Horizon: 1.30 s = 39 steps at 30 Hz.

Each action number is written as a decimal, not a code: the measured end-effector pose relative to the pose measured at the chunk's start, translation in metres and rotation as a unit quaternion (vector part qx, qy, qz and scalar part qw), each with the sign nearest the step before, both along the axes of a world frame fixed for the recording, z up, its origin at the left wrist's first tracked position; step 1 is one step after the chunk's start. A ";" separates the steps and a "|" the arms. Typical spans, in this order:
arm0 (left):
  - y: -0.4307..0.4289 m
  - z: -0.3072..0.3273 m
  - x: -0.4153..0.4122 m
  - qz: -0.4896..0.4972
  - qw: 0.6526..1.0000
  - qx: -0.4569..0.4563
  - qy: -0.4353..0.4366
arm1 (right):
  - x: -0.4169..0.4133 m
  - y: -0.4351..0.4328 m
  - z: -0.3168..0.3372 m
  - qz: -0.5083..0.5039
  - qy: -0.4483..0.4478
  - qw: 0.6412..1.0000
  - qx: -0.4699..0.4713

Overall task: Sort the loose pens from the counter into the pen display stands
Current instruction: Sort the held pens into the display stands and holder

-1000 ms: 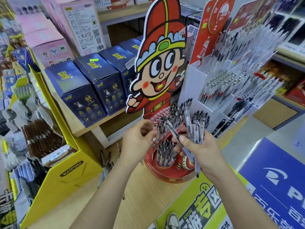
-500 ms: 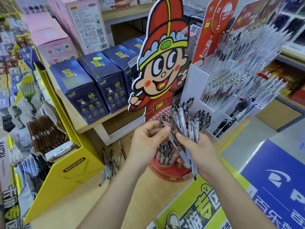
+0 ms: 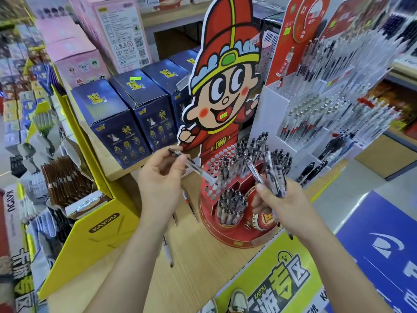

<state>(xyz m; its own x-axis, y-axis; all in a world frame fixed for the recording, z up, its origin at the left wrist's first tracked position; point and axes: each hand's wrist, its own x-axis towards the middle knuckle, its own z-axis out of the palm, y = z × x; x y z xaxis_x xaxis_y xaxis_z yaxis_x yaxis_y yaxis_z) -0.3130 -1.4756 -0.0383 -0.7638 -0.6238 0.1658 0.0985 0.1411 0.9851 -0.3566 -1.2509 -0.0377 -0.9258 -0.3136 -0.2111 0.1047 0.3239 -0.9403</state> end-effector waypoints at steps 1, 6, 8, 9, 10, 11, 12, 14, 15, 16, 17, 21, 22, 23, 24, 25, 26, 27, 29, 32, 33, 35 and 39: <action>-0.001 -0.004 -0.001 0.000 1.000 0.002 -0.010 | -0.001 0.002 -0.001 -0.009 0.006 1.000 0.006; 0.008 -0.020 -0.009 -0.016 0.997 -0.034 -0.062 | -0.003 0.005 -0.006 -0.068 0.003 0.998 -0.011; 0.011 -0.026 -0.014 -0.022 0.995 -0.057 -0.079 | -0.002 0.004 -0.006 -0.076 -0.001 0.997 -0.028; 0.011 -0.029 -0.015 -0.030 0.993 -0.073 -0.086 | -0.002 0.003 -0.006 -0.081 -0.004 0.996 -0.038; 0.011 -0.032 -0.016 -0.041 0.991 -0.088 -0.091 | -0.002 0.003 -0.007 -0.084 -0.008 0.995 -0.047; 0.012 -0.035 -0.016 -0.050 0.990 -0.100 -0.090 | -0.002 0.003 -0.007 -0.085 -0.009 0.995 -0.054; 0.013 -0.037 -0.016 -0.057 0.988 -0.112 -0.088 | -0.002 0.003 -0.007 -0.083 -0.008 0.995 -0.056; 0.014 -0.041 -0.016 -0.066 0.984 -0.140 -0.090 | -0.002 0.003 -0.008 -0.077 -0.006 0.996 -0.054; 0.014 -0.042 -0.017 -0.077 0.980 -0.157 -0.093 | -0.002 0.002 -0.007 -0.076 -0.007 0.996 -0.056; 0.013 -0.044 -0.018 -0.090 0.975 -0.181 -0.095 | -0.002 0.002 -0.007 -0.074 -0.009 0.995 -0.060; 0.013 -0.045 -0.020 -0.103 0.968 -0.210 -0.093 | -0.002 0.001 -0.006 -0.072 -0.013 0.995 -0.064; 0.012 -0.042 -0.029 -0.142 0.943 -0.288 -0.092 | -0.001 -0.001 -0.001 -0.063 -0.023 0.996 -0.064; 0.013 -0.040 -0.031 -0.157 0.937 -0.296 -0.098 | -0.001 -0.002 0.000 -0.059 -0.025 0.996 -0.065; 0.013 -0.039 -0.033 -0.172 0.928 -0.312 -0.107 | -0.001 -0.004 0.001 -0.056 -0.029 0.996 -0.069; 0.014 -0.039 -0.035 -0.186 0.916 -0.335 -0.116 | -0.002 -0.004 0.001 -0.055 -0.035 0.995 -0.077; 0.014 -0.039 -0.037 -0.194 0.904 -0.360 -0.125 | -0.002 -0.005 0.001 -0.055 -0.041 0.994 -0.086; 0.013 -0.038 -0.039 -0.197 0.894 -0.379 -0.132 | -0.003 -0.004 0.000 -0.053 -0.046 0.994 -0.090; 0.013 -0.037 -0.039 -0.197 0.889 -0.390 -0.134 | -0.004 -0.004 -0.001 -0.048 -0.053 0.993 -0.092; 0.012 -0.037 -0.038 -0.196 0.889 -0.392 -0.128 | -0.006 -0.003 -0.002 -0.037 -0.079 0.990 -0.111; 0.012 -0.036 -0.037 -0.200 0.895 -0.380 -0.123 | -0.007 -0.005 -0.003 -0.039 -0.125 0.979 -0.159; 0.013 -0.036 -0.037 -0.206 0.894 -0.378 -0.127 | -0.007 -0.007 -0.004 -0.042 -0.128 0.977 -0.165; 0.014 -0.036 -0.038 -0.219 0.892 -0.369 -0.141 | -0.006 -0.009 -0.006 -0.048 -0.115 0.979 -0.163; 0.012 -0.032 -0.039 -0.238 0.887 -0.344 -0.193 | -0.004 -0.016 -0.007 -0.066 -0.067 0.987 -0.130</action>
<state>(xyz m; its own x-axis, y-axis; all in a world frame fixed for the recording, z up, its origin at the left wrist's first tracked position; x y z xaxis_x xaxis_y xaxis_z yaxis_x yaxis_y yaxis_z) -0.3523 -1.4636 -0.0699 -0.9964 -0.0674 0.0505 -0.0178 0.7551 0.6554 -0.3607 -1.2669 -0.0450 -0.9316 -0.2513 -0.2626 0.2590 0.0480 -0.9647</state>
